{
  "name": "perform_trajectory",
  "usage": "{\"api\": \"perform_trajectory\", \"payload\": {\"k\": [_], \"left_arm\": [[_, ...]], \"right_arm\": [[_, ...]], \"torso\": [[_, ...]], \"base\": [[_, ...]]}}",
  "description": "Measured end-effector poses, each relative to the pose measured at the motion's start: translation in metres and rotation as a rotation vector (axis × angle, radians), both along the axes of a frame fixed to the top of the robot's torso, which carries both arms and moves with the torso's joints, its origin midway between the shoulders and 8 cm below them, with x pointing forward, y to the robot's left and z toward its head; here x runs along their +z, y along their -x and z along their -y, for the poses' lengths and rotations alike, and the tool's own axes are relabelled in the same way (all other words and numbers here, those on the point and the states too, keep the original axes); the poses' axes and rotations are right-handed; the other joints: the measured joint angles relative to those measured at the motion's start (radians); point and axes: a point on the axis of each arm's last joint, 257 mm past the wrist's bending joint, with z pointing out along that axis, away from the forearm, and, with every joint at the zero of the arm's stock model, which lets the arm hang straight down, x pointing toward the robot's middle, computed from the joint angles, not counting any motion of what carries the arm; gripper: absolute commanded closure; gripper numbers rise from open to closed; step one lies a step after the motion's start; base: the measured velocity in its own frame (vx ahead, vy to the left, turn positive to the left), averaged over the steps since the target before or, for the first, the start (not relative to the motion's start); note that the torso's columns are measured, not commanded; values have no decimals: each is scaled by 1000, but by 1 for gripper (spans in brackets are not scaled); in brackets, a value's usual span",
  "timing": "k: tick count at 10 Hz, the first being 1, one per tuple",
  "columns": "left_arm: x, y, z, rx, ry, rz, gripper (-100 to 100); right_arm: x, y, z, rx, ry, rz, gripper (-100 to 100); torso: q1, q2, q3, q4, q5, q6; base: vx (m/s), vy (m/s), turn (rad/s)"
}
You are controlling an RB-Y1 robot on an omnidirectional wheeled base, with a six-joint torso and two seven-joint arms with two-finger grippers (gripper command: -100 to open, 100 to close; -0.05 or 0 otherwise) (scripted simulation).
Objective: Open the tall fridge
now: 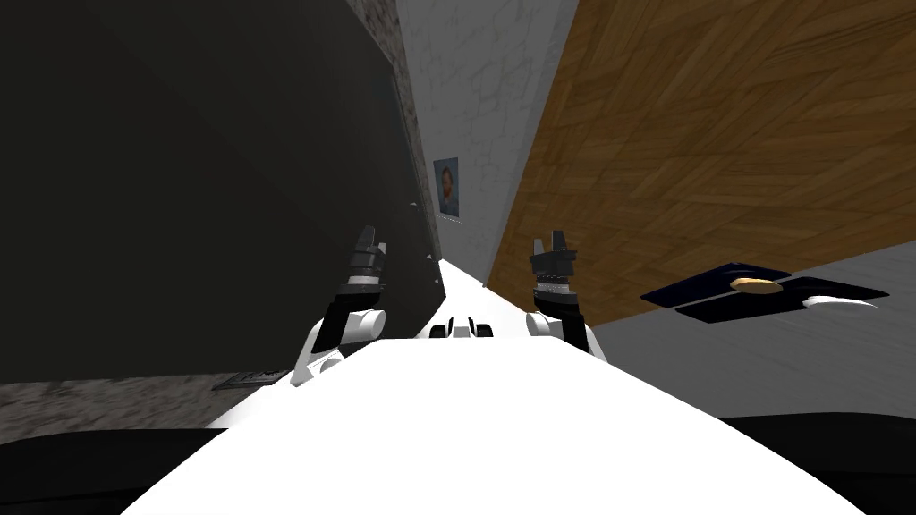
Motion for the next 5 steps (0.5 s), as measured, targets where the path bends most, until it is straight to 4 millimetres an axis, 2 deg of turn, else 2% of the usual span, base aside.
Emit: {"api": "perform_trajectory", "payload": {"k": [5], "left_arm": [[-7, -13, -20, 55, -29, -80, -100]], "right_arm": [[0, 0, 0, 0, 0, 0, 0]], "torso": [[0, 1, 0, 0, 0, -1]], "base": [[37, -40, -119]]}}
